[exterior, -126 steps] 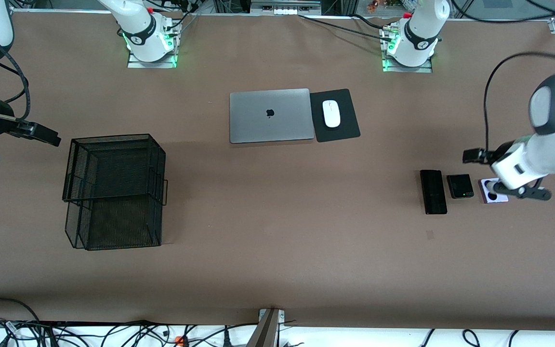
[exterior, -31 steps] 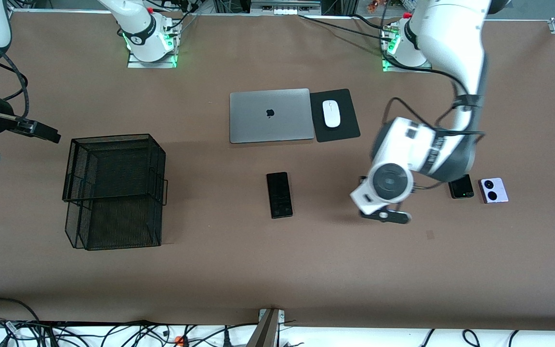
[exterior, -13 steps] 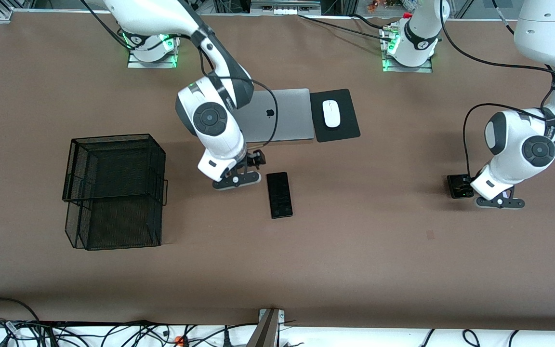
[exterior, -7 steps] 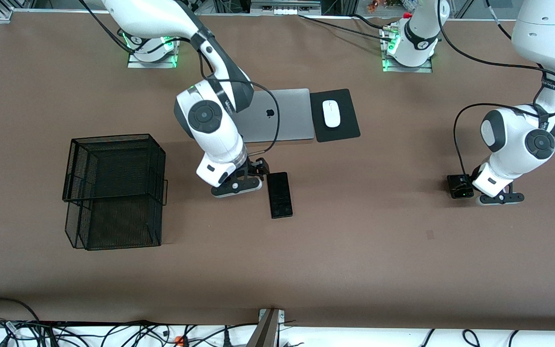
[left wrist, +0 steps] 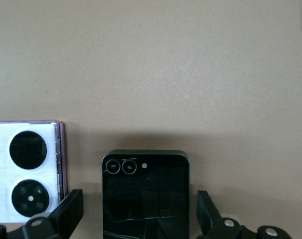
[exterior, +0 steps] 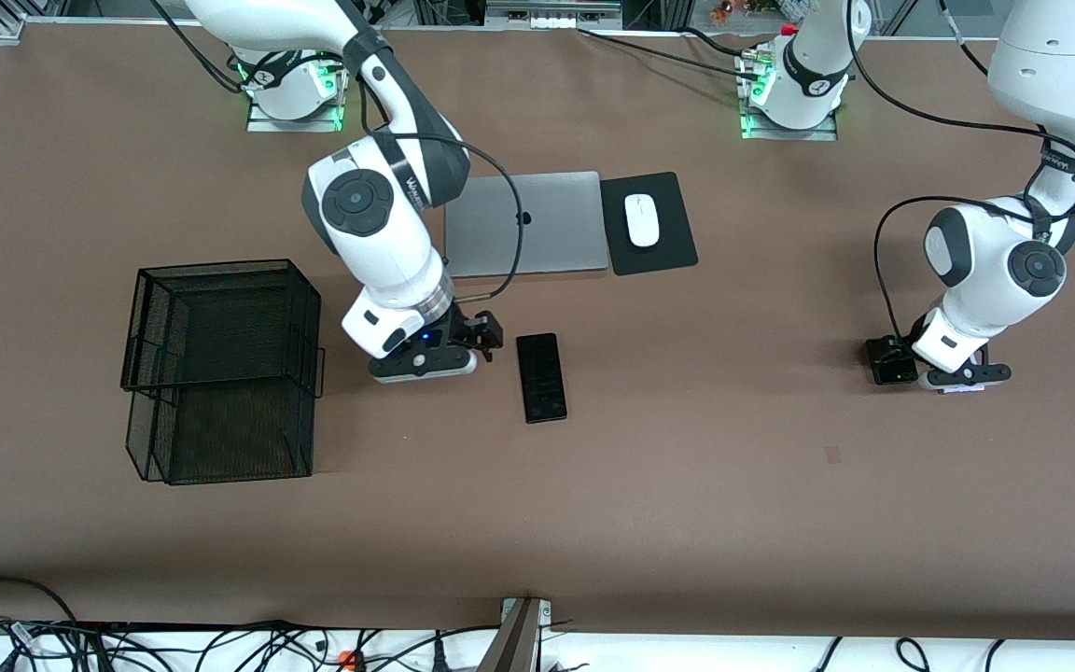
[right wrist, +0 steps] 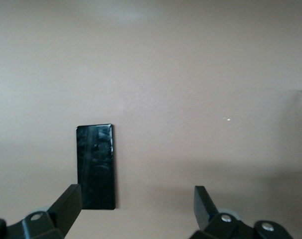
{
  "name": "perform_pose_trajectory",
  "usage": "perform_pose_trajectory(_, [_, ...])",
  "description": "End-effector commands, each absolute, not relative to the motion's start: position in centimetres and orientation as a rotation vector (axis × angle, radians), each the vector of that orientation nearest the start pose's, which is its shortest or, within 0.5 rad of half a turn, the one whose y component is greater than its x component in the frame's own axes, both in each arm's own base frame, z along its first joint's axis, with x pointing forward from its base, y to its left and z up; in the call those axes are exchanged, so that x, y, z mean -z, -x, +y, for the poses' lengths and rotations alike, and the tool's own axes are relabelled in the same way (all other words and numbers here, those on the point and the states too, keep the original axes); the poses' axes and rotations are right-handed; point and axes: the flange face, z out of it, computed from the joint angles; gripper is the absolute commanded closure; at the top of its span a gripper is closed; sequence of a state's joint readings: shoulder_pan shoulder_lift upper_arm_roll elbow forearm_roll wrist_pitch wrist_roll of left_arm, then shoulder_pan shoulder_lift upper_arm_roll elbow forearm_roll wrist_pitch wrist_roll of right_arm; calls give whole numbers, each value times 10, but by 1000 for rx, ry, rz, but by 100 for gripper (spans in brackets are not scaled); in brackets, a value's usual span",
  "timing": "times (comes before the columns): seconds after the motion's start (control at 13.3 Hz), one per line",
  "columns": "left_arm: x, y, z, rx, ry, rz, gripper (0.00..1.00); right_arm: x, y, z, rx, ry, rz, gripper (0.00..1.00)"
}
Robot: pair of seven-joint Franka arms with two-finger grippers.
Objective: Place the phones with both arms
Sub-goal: 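Grasp the phone with the right gripper while the left gripper grasps the flip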
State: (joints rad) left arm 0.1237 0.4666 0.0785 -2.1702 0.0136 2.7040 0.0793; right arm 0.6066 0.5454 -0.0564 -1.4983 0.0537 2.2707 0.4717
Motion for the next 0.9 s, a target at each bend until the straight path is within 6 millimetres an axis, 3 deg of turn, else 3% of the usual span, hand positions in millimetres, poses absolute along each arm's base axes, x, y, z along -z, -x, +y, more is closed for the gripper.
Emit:
perform_pose_trajectory(0.0, [-175, -554, 114, 132, 3094, -182, 0, -379, -614, 380, 290, 3002, 11, 0])
perform_pose_trajectory(0.3, [-167, -553, 115, 133, 3095, -194, 0, -370, -633, 389, 325, 2982, 37, 0])
perform_pose_trajectory(0.45, [-164, -554, 115, 145, 3094, -205, 0, -355, -632, 415, 314, 2976, -6, 0])
perform_pose_trajectory(0.53, [-161, -553, 114, 138, 3094, -205, 0, -345, -619, 443, 299, 2972, -50, 0])
perform_pose_trajectory(0.68, [-160, -554, 114, 139, 3093, -233, 0, -331, -605, 472, 297, 2972, -90, 0])
perform_pose_trajectory(0.75, [-159, -555, 111, 140, 3093, -252, 4, -325, -601, 483, 300, 2974, -114, 0])
perform_pose_trajectory(0.83, [-158, -555, 111, 138, 3092, -271, 22, -314, -598, 492, 303, 2978, -129, 0])
